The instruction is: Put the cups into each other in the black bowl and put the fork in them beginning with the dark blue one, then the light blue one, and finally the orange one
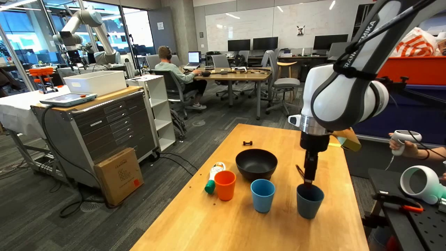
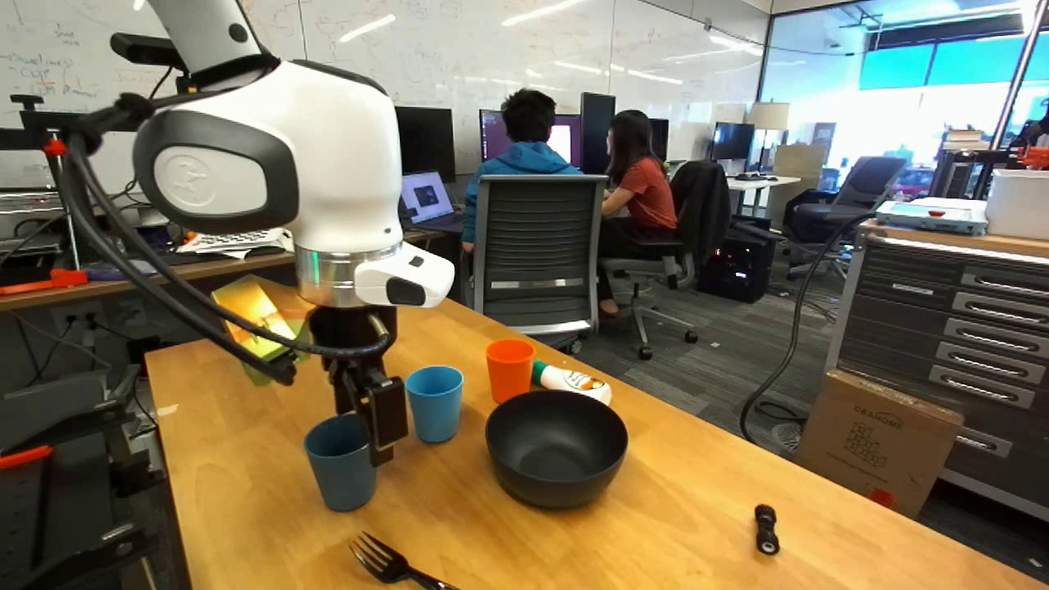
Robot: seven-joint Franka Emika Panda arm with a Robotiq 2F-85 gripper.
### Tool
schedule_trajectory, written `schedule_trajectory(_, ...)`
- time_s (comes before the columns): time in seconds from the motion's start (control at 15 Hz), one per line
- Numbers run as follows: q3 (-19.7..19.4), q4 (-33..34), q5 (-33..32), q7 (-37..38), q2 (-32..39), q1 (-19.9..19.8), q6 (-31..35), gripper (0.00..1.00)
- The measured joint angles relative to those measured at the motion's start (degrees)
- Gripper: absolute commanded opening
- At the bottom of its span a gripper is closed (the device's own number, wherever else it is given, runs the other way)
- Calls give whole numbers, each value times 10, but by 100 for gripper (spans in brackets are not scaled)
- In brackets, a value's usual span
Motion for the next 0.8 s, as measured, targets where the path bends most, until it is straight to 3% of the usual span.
schedule_trajectory(0.07,3,7,0,0,13,-1,4,100)
schedule_trajectory(0.13,7,14,1,0,25,-1,7,83)
schedule_trajectory(0.27,13,27,2,0,48,-4,9,66)
schedule_trajectory(0.8,124,49,-12,5,78,-120,20,5)
